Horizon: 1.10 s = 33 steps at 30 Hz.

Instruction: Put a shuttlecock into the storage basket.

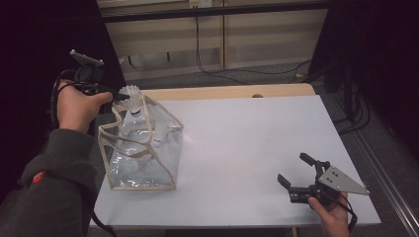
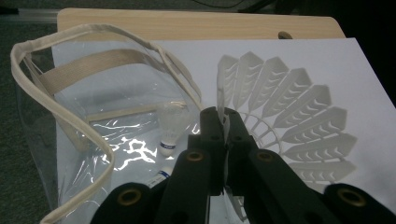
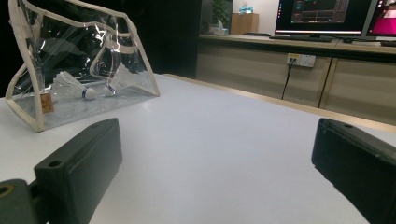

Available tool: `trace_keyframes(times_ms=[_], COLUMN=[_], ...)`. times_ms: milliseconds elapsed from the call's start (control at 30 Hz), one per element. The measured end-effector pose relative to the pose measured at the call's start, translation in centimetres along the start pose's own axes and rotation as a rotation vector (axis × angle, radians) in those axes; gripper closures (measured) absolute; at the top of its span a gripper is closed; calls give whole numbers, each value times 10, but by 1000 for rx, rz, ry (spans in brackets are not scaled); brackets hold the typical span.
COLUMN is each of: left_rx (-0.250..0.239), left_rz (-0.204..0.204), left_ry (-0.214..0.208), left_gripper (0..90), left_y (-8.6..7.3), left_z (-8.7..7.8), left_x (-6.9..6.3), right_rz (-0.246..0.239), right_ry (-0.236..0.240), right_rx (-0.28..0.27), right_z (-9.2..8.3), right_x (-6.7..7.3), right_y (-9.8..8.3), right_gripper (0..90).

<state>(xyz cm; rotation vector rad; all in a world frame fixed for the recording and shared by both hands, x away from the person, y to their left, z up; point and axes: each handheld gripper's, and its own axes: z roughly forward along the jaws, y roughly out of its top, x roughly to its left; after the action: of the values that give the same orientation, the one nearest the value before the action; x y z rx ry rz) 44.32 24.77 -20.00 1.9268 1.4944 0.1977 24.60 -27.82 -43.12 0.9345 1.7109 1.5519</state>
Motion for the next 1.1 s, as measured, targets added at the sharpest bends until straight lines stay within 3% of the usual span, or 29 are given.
trace_keyframes(times_ms=[600,1100], left_rx=[2,15], left_rz=[-11,-17], left_ry=[21,11], left_gripper=[894,893], left_y=[-8,-17], left_z=[7,14], left_x=[11,17], right_rz=[-2,-1], right_ry=[1,1], right_rx=[0,1], right_z=[0,0], right_x=[0,0], right_y=[0,0], right_gripper=[18,17])
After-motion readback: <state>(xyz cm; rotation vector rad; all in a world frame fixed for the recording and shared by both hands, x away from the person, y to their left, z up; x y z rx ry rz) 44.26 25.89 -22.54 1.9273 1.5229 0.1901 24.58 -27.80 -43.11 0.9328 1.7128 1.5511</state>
